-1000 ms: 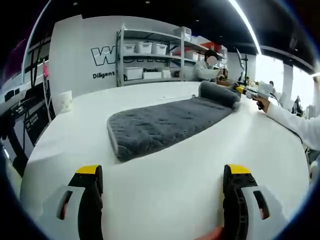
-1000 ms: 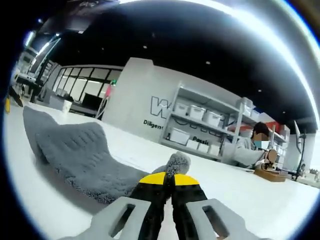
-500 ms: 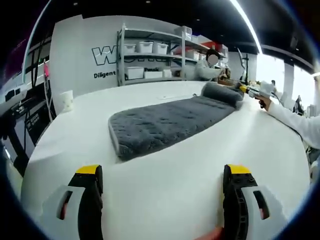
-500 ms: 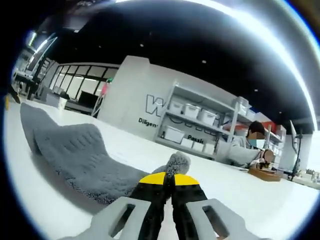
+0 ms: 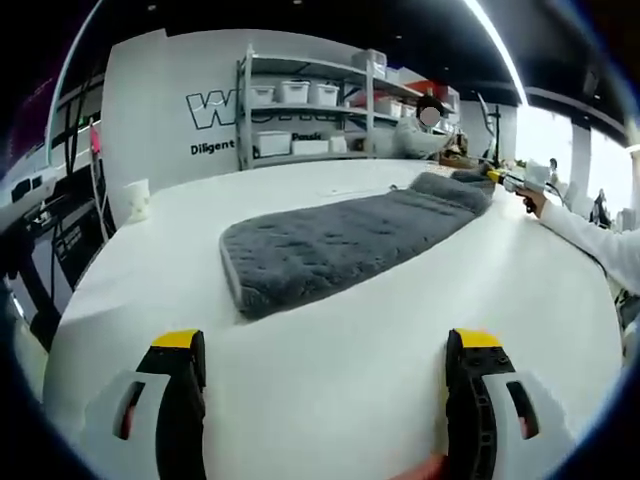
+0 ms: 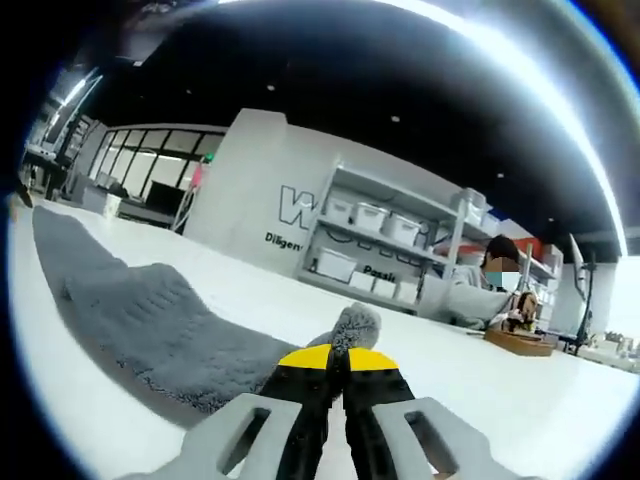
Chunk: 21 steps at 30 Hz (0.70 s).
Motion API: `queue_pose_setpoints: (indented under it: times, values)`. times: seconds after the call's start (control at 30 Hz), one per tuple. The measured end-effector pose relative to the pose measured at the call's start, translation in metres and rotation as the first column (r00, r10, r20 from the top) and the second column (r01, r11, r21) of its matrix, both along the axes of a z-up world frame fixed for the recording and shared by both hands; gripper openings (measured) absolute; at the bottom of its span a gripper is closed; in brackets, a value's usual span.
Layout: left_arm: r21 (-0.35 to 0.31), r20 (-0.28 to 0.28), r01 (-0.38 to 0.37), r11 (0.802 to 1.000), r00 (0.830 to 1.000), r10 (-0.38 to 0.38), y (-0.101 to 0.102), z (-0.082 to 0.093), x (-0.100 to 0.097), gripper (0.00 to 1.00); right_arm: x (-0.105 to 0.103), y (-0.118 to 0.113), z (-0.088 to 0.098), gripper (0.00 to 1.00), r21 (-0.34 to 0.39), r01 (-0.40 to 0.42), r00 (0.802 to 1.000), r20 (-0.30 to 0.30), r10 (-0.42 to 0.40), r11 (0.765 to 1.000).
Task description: Open the folded towel by lifting each exposed corner and separating the folded layers until the towel lies flat within the target outline without major curled edges
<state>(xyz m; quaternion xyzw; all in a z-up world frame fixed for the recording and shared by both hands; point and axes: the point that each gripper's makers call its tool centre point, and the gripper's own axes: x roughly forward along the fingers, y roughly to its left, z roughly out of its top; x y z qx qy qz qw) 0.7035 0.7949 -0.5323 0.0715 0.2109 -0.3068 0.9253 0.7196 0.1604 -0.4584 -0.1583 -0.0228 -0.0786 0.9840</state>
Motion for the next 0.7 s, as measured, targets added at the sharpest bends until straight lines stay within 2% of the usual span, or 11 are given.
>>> queue_pose_setpoints:
  times: [0.3, 0.7]
  values:
    - [0.007, 0.000, -0.006, 1.000, 1.000, 0.006, 0.001, -0.001, 0.000, 0.99, -0.004, -0.018, -0.001, 0.00, 0.003, 0.019, 1.000, 0.000, -0.019, 1.000]
    - [0.008, -0.001, -0.009, 1.000, 1.000, 0.009, 0.001, -0.001, -0.001, 0.99, -0.006, -0.023, -0.003, 0.00, -0.008, 0.015, 1.000, -0.010, -0.015, 1.000]
